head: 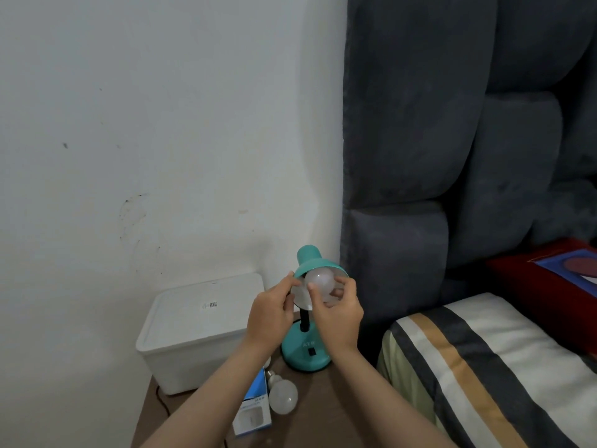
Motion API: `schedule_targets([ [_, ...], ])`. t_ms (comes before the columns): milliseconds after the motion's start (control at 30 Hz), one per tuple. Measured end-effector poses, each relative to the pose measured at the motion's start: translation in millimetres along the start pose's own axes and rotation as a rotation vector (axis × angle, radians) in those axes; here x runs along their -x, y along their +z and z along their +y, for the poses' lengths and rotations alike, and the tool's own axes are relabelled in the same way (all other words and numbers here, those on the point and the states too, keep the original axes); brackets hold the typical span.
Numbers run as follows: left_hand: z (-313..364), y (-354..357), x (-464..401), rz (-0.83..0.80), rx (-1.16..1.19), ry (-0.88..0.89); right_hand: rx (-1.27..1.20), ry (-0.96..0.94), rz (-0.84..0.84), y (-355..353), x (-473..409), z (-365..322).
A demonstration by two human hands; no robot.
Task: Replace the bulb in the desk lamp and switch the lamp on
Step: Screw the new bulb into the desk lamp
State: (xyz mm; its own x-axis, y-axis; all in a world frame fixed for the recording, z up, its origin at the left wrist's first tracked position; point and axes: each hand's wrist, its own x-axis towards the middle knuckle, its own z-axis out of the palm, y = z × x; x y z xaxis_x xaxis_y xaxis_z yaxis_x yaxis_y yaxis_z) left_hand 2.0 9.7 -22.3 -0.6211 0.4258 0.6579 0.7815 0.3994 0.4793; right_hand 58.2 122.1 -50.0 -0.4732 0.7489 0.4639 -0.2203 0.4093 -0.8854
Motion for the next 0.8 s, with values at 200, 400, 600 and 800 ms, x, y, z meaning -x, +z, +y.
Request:
schedule_targets([
  [200,1,0,0,0.001,0.007,0.007,0.03,-0.147,-0.038,4,6,9],
  [400,3,-2,1,-0.002,0.012,-0.002,0.003,0.001,-0.002,3,6,4],
  [600,5,-4,1,-0.005,0.022,-0.005,0.09,-0.053,0.012,3,8,0],
  [800,6,-3,3,-0.014,0.026,-0.013,0.197,-0.222,-0.089,7,11,13],
])
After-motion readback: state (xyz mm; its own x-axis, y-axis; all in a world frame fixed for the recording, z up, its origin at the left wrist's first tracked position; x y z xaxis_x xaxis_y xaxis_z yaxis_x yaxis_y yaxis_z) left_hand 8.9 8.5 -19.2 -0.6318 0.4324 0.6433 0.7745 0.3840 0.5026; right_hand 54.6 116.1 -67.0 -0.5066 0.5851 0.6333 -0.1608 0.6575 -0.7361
